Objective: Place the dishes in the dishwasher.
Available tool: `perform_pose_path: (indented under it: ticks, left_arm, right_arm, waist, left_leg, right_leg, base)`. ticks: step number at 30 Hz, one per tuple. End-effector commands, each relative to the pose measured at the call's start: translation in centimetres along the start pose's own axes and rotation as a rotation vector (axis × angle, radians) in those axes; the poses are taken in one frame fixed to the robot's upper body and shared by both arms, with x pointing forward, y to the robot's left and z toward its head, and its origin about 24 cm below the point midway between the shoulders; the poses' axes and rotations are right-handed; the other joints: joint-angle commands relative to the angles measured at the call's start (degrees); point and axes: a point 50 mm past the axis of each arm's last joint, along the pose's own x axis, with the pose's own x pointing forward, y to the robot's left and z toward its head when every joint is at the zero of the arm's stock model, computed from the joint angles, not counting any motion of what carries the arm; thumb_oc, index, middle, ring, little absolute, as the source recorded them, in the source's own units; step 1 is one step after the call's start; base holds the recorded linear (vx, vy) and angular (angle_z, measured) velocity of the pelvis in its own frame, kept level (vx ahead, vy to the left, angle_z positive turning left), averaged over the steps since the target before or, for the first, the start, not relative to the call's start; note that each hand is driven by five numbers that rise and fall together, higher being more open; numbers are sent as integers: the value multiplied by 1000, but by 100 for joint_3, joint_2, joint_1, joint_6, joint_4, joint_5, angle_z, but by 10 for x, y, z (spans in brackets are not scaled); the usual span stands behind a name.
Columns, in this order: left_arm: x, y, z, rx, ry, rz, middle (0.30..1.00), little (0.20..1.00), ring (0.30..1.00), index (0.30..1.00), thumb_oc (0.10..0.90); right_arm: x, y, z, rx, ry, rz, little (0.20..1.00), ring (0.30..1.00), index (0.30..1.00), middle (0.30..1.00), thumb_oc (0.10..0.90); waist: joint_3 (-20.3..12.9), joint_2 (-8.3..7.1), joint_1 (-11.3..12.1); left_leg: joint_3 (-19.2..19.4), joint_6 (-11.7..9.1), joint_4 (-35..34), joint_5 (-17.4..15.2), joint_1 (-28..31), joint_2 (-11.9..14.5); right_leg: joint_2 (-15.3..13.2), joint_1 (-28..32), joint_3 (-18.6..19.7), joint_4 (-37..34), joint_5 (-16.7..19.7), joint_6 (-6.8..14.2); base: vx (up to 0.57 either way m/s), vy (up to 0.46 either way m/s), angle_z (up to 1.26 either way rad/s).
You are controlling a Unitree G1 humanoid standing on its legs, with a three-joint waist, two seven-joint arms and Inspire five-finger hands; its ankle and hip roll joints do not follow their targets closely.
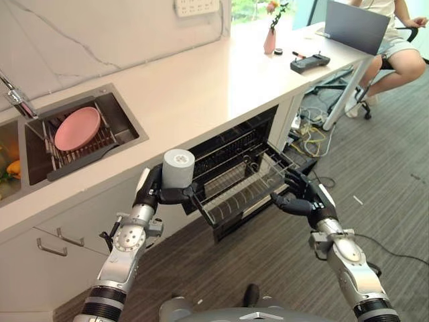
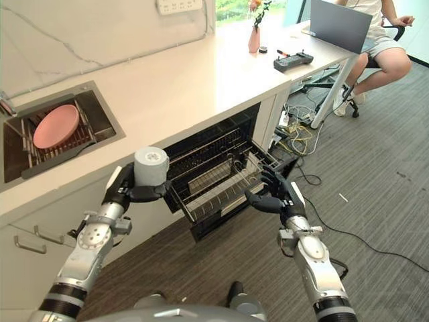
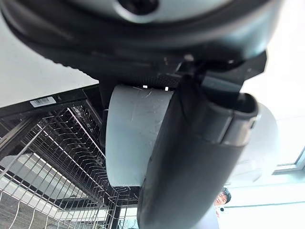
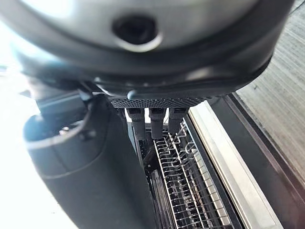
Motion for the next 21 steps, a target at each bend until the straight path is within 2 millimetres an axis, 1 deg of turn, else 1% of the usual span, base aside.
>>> perform_pose_path:
  ticks: [1,3,7,10,11,13,14,17,18,19,21]
  left_arm:
    - [12,8,61,7,-318,4,300,300,300,300,400]
    - [13,6,61,28,-310,-11,300,300,300,300,400]
    - [15,1,58,54,-294,-48,300,300,300,300,400]
    - [17,-3,59,77,-299,-68,300,300,300,300,400]
    - [17,-4,59,77,-299,-68,300,300,300,300,400]
    - [25,-12,64,105,-322,-70,300,300,300,300,400]
    - [25,-12,65,105,-323,-70,300,300,300,300,400]
    - [32,-17,72,156,-348,-51,300,300,300,300,400]
    - [32,-17,72,156,-348,-51,300,300,300,300,400]
    - [37,-23,77,190,-371,-41,300,300,300,300,400]
    - [41,-30,82,214,-392,-33,300,300,300,300,400]
  right_arm:
    - [11,18,52,79,-274,106,900,900,900,900,800]
    - [11,23,50,110,-267,130,900,900,900,900,800]
    - [8,35,48,137,-248,202,900,900,900,900,800]
    - [5,45,48,189,-251,250,900,900,900,900,800]
    - [5,45,48,190,-250,250,900,900,900,900,800]
    - [4,59,51,208,-259,297,900,900,900,900,800]
    - [4,59,51,208,-259,296,900,900,900,900,800]
    - [2,77,47,342,-229,351,900,900,900,900,800]
    - [2,77,47,342,-229,351,900,900,900,900,800]
    - [1,85,52,372,-241,385,900,900,900,900,800]
    - [0,90,60,385,-271,401,900,900,900,900,800]
  waist:
    - [-267,105,14]
    - [-317,144,0]
    - [-437,167,-39]
    - [-534,162,-75]
    - [-534,161,-72]
    - [-614,177,-140]
    - [-612,176,-135]
    - [-629,189,-180]
    - [-629,189,-177]
    - [-638,187,-198]
    - [-650,194,-236]
  left_leg:
    - [145,84,20,-37,96,104]
    - [205,74,-207,31,340,26]
    - [417,183,-694,-30,760,-175]
    - [507,248,-933,-38,920,-277]
    - [510,249,-940,-35,925,-280]
    - [633,339,-1142,-109,1096,-425]
    - [638,340,-1145,-109,1100,-426]
    - [742,397,-1193,-162,1162,-513]
    - [745,398,-1194,-162,1163,-514]
    - [798,418,-1201,-176,1172,-539]
    - [842,436,-1207,-191,1186,-562]
  right_leg:
    - [-246,173,-131,9,-621,769]
    - [-279,193,-84,65,-595,796]
    - [-385,238,4,126,-552,891]
    - [-473,242,47,119,-499,966]
    - [-475,243,50,118,-498,967]
    - [-588,225,118,30,-351,1098]
    - [-589,225,122,30,-349,1099]
    - [-660,160,216,-35,-219,1180]
    - [-661,158,219,-34,-218,1180]
    - [-698,111,275,-29,-180,1206]
    - [-733,75,305,-22,-153,1229]
  base:
    - [177,82,-18]
    - [159,126,-6]
    - [131,150,-11]
    - [81,121,-10]
    - [71,126,-1]
    - [61,137,-1]
    - [28,82,-11]
    - [11,54,-18]
    - [22,44,-22]
    - [29,36,-24]
    - [32,36,-25]
